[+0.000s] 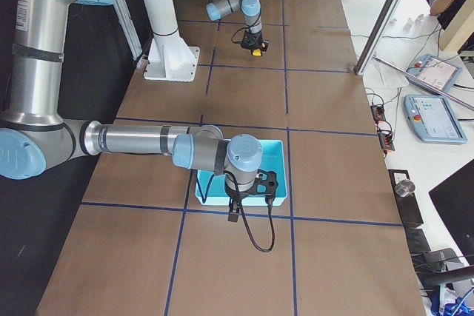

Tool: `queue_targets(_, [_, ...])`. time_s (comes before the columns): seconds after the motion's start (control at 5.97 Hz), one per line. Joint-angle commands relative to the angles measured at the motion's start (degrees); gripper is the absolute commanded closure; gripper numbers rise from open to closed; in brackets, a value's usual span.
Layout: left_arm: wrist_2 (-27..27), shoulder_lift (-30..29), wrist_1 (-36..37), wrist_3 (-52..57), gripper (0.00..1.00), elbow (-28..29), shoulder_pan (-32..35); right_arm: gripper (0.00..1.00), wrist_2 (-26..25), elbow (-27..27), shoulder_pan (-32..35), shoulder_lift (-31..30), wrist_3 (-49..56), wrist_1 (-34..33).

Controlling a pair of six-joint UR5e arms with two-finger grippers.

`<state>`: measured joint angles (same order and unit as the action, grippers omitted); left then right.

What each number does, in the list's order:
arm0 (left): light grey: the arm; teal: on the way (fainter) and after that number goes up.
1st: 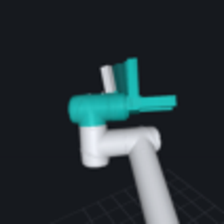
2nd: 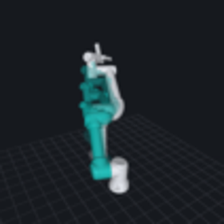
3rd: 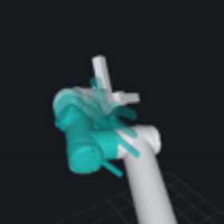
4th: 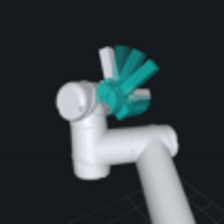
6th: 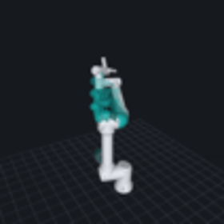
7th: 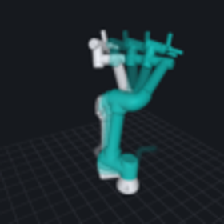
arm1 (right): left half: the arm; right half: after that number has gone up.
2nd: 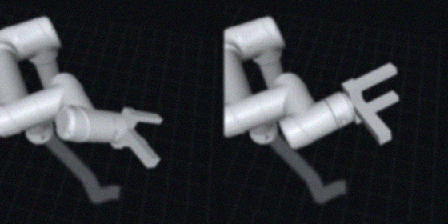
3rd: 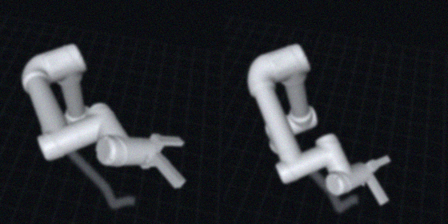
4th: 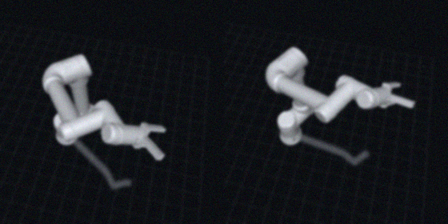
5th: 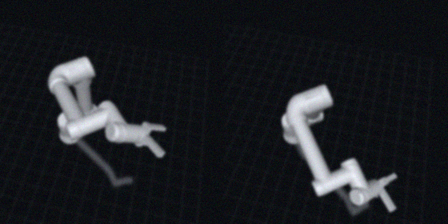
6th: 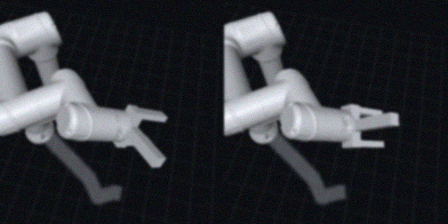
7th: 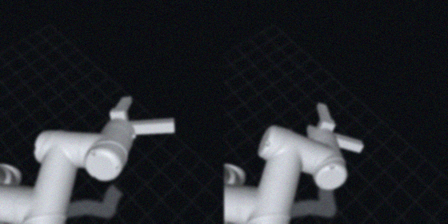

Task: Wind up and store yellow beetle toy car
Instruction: 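Press the left gripper down onto the car's roof, then drag the pressed car backward toward the robot with the left gripper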

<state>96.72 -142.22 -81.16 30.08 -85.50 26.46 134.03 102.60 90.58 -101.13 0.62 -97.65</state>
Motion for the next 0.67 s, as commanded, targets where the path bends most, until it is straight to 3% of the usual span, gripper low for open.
queue_targets(0.0, [0.49, 0.01, -3.80, -9.05, 0.97, -1.17, 0.70, 0.00, 0.00, -0.03, -0.05, -0.03, 0.00, 0.00])
queue_targets(0.5, [4.87, 0.71, -9.44, -2.08, 0.99, 0.41, 1.14, 0.00, 0.00, 0.05, -0.05, 0.06, 0.00, 0.00])
